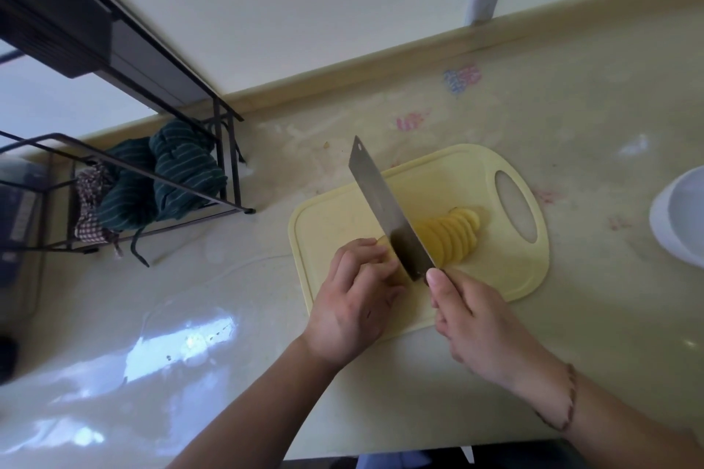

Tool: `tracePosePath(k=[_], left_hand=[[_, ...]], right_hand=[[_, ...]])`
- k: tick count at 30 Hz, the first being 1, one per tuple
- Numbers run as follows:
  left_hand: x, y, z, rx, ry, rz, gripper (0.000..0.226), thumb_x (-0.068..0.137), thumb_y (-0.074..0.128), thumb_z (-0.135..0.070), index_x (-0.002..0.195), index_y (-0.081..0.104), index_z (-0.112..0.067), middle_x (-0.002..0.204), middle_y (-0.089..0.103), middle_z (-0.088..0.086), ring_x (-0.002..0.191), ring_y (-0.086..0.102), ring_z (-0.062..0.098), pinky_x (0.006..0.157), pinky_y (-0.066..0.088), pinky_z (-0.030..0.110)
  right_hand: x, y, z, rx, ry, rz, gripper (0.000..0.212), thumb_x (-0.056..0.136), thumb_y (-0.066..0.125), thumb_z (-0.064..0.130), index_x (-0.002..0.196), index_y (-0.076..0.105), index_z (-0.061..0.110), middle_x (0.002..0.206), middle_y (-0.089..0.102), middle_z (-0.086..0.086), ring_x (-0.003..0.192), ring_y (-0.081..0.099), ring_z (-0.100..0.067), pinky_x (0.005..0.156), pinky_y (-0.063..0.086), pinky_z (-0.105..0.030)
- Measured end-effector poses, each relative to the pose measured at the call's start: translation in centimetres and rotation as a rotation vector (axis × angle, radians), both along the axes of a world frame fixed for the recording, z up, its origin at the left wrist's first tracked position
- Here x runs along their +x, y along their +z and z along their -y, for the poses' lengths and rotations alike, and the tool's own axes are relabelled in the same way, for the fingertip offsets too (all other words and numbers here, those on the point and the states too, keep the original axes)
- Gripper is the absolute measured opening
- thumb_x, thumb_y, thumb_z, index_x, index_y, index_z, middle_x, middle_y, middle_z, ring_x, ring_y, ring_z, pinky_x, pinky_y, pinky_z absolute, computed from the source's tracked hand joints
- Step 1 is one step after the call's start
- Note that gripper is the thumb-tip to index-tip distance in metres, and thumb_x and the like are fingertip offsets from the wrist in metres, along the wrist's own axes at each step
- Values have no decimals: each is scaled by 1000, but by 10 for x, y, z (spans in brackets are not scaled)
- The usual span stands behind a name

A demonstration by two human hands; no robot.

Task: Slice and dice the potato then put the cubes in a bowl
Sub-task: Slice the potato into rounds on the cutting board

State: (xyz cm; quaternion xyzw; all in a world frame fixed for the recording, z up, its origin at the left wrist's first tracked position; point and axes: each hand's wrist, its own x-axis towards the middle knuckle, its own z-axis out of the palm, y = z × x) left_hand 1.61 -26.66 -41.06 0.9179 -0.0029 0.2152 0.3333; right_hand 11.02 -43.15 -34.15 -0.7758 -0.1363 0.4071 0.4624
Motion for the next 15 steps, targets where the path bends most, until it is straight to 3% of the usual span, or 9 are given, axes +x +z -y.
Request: tracePosePath(k=[4, 8, 15], left_hand=[[-2, 2, -1, 83, 33, -1, 29, 93, 72, -15, 119, 59, -9, 124, 55, 7, 112, 59, 36, 102, 48, 36], [-4, 1, 2, 50, 63, 2, 32, 91, 73, -10, 119, 58, -9, 124, 55, 7, 108, 58, 33, 98, 49, 36], [-5, 1, 5, -29, 79, 7, 41, 85, 78, 0, 119, 58, -8, 123, 52, 6, 107, 59, 31, 93, 52, 41]], right_hand=[[2, 17, 9, 37, 0, -28, 44, 84, 31, 64, 66, 41, 25, 46, 39, 7, 38, 33, -5, 42, 26, -20], [-4, 32, 18, 11, 17, -2, 45, 82, 32, 65, 70, 43, 23, 48, 38, 6, 43, 30, -7, 48, 29, -29], [-21, 46, 35, -61, 77, 123, 46, 81, 24, 72, 74, 46, 33, 51, 50, -1, 44, 44, -10, 49, 35, -26]])
